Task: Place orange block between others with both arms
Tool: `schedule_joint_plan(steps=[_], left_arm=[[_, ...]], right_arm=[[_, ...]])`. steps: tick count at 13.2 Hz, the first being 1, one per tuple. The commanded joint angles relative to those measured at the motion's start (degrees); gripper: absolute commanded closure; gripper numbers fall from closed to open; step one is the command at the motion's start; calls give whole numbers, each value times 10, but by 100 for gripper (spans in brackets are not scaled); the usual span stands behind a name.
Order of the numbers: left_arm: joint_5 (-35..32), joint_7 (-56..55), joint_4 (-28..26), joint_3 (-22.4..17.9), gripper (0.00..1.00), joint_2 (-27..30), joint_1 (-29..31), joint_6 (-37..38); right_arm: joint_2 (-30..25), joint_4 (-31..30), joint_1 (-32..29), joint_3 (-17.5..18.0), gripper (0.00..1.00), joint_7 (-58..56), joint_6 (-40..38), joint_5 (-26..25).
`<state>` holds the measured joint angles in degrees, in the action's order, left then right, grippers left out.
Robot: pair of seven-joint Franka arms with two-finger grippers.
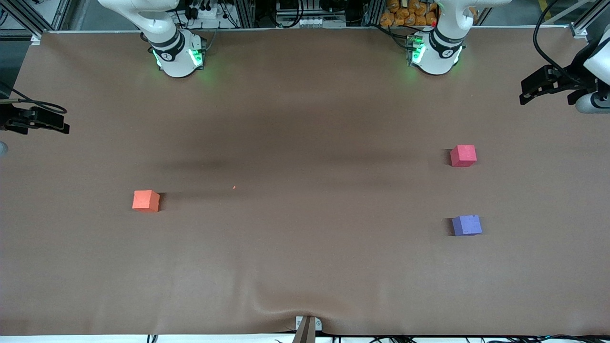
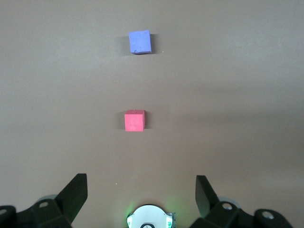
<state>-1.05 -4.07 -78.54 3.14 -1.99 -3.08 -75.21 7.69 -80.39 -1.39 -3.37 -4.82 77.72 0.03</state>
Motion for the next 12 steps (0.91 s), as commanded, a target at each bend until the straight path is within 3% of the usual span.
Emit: schedule_joint_plan(steps=[1, 12], left_arm=[[-5, 13, 3, 0, 0, 1, -3, -8], [0, 13, -3, -1, 0, -8, -1, -33]], right_arm=[[-10, 0, 1, 2, 0, 9, -7, 7], [-9, 0, 2, 1, 0, 5, -7, 7]])
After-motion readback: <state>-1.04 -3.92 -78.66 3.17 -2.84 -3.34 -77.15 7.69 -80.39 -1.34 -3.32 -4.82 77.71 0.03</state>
